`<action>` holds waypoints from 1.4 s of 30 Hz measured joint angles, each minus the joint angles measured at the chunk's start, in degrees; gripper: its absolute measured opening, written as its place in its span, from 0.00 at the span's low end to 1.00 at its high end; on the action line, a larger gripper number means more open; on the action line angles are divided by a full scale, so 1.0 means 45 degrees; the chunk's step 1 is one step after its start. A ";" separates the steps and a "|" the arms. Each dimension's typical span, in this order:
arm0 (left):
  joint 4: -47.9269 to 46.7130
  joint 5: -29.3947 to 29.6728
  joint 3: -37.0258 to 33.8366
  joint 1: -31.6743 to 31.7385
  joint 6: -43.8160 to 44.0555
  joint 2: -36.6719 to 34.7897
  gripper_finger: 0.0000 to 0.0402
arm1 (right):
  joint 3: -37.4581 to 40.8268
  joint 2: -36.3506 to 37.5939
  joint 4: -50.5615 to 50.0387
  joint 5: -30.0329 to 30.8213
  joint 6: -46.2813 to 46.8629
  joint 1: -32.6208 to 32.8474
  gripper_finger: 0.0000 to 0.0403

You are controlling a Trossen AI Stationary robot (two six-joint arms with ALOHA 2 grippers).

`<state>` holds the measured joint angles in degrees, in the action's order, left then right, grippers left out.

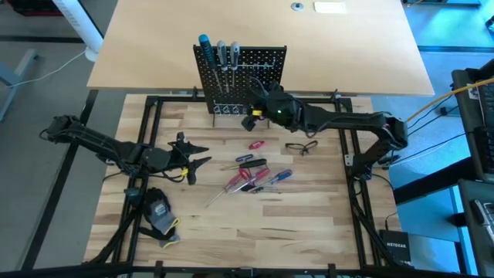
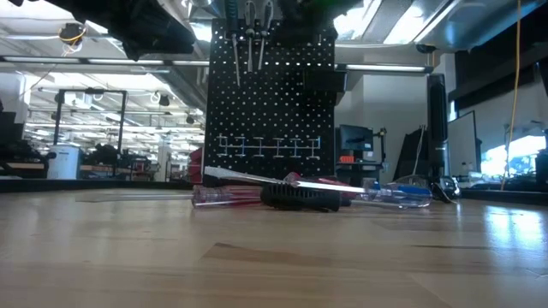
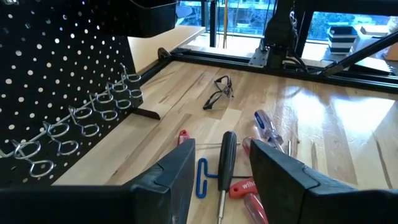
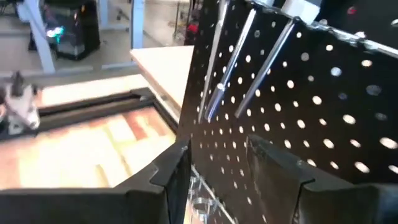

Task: Hang tools onto peg board
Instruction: Hang the blue screwdriver on the peg board

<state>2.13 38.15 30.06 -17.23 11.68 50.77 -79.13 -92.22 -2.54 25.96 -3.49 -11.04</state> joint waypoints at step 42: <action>0.0449 -0.0192 -0.0291 0.0010 0.0457 0.0996 0.36 | 0.6303 0.1304 -0.3365 -0.4675 0.2750 0.5351 0.39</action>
<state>4.15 37.29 28.75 -17.19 13.74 55.25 -50.77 -86.36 -17.68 4.92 8.89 13.04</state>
